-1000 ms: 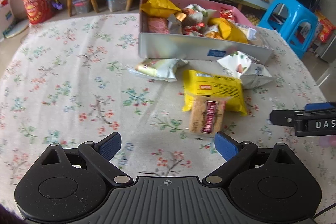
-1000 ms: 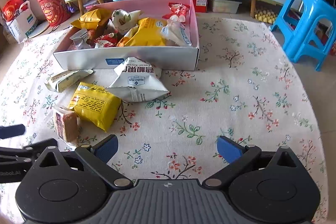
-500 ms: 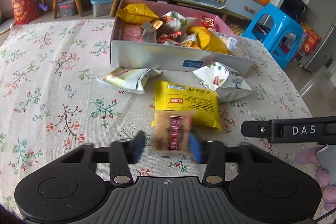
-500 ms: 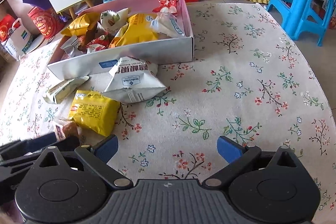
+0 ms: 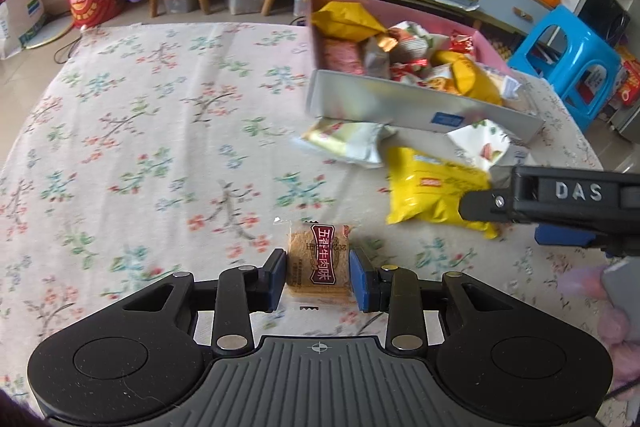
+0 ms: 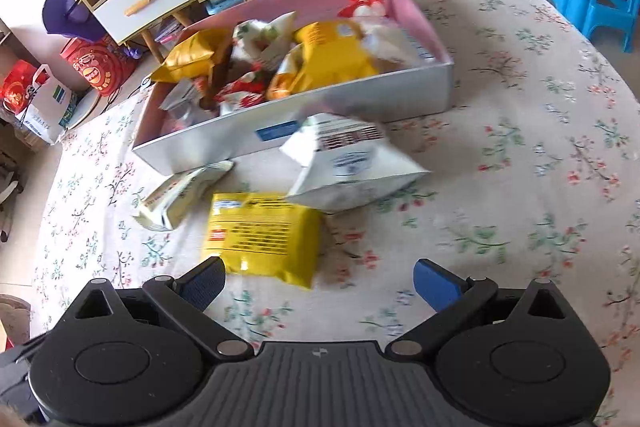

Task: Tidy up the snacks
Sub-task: 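Grasp the brown red-label cake packet with the left tool while the right tool grasps the yellow packet, then lift both packets and carry them over the pink box, then open the right tool over the box while the left tool opens to drop the cake packet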

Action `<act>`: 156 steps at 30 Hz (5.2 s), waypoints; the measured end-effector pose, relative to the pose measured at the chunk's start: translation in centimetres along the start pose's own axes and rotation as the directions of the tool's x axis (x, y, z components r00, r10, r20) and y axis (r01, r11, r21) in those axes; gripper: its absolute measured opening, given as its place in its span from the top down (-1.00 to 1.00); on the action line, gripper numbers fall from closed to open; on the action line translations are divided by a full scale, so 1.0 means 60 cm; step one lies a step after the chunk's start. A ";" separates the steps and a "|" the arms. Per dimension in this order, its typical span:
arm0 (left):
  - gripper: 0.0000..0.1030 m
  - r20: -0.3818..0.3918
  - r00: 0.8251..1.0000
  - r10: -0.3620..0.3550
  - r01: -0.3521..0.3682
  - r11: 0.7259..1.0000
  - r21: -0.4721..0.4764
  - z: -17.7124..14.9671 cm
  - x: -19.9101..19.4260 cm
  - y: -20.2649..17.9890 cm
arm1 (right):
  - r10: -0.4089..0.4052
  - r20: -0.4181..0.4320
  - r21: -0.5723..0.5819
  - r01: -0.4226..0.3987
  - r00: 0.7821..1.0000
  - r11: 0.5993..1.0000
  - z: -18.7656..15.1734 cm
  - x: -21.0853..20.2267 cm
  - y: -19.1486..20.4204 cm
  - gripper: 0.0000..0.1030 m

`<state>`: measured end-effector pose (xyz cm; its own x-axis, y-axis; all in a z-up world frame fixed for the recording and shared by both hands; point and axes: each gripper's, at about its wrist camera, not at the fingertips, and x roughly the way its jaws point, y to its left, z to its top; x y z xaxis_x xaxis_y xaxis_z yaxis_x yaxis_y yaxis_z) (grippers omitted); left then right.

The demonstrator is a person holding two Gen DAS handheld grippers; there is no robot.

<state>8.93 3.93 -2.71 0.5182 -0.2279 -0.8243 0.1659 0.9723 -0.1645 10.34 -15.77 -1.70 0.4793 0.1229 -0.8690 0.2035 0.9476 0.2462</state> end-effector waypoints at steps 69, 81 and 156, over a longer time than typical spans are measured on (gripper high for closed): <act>0.50 -0.028 1.000 -0.005 0.004 1.000 -0.024 0.019 -0.022 0.044 | 0.145 0.031 -0.136 -0.140 0.989 0.981 0.005 -0.072 0.049 -0.22; 0.39 -0.074 0.997 0.016 -0.019 0.999 -0.035 0.009 -0.005 0.040 | 0.132 0.029 -0.138 -0.127 0.991 0.982 0.007 -0.073 0.043 -0.22; -0.54 0.227 0.963 -0.145 0.138 0.989 0.047 0.180 0.006 -0.064 | 0.139 0.157 0.088 -0.154 0.978 0.984 0.161 -0.062 -0.053 -0.69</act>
<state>17.55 -0.47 3.46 0.6653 -0.3720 -0.6473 0.2750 0.9281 -0.2508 16.17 -22.08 4.92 0.6310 0.2056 -0.7480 0.2013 0.8878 0.4138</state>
